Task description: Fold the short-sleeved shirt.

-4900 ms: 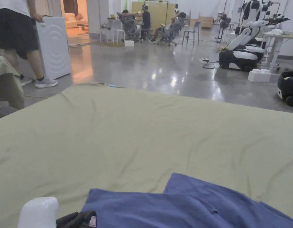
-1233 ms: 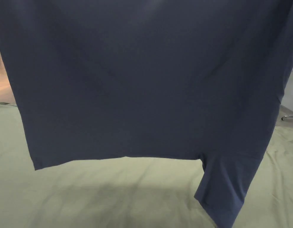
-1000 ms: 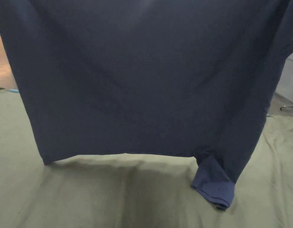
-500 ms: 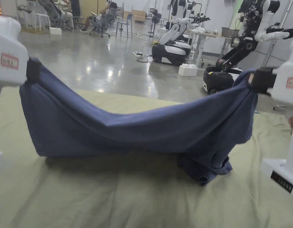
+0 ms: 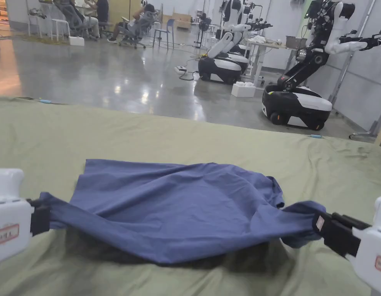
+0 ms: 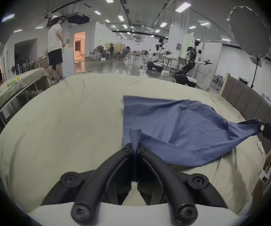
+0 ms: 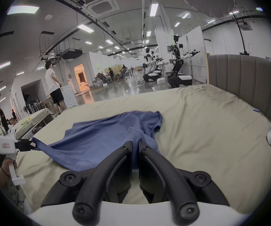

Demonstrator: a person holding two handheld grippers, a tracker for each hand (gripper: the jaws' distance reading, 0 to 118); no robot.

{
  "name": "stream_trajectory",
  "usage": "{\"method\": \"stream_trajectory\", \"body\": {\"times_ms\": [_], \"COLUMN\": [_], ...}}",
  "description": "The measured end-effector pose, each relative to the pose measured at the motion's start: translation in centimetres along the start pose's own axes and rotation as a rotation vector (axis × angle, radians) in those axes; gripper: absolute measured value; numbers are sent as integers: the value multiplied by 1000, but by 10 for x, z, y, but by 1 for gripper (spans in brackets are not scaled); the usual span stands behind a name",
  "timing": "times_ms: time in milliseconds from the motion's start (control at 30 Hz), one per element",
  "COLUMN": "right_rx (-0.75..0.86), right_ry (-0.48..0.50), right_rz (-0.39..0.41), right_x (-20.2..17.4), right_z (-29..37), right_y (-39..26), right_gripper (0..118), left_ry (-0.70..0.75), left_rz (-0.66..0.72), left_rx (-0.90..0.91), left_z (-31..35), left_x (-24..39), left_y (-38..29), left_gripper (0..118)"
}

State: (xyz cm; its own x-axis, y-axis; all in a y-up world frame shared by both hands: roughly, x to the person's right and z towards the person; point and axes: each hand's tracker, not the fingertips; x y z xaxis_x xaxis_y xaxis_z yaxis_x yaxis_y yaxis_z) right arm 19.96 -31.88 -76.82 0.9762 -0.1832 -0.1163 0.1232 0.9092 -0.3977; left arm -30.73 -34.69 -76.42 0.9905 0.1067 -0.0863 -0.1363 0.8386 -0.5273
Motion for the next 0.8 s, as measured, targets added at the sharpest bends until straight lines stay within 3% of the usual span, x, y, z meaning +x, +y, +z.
{"method": "stream_trajectory", "body": {"times_ms": [333,433,567,633,700,800], "right_rx": [3,14,23,-4,-76,-130], "right_ry": [-85,-117,-147,-156,-151,-74], "right_rz": [40,21,-71,-65,-8,-3], "right_x": [6,14,28,32,33,25], "right_z": [80,108,138,134,122,101], "right_y": [-55,-71,-87,-93,-100,-112], "right_gripper": [10,10,10,10,8,7], "left_ry": [10,12,-25,-28,-6,20], "left_rz": [192,193,184,151,109,100], "left_rx": [5,6,3,-3,-6,-13], "left_z": [65,82,98,97,91,78], "left_x": [-26,-31,-27,-23,-21,-26], "left_y": [-64,-74,-84,-86,-87,-92], "left_gripper": [4,4,4,4,4,4]}}
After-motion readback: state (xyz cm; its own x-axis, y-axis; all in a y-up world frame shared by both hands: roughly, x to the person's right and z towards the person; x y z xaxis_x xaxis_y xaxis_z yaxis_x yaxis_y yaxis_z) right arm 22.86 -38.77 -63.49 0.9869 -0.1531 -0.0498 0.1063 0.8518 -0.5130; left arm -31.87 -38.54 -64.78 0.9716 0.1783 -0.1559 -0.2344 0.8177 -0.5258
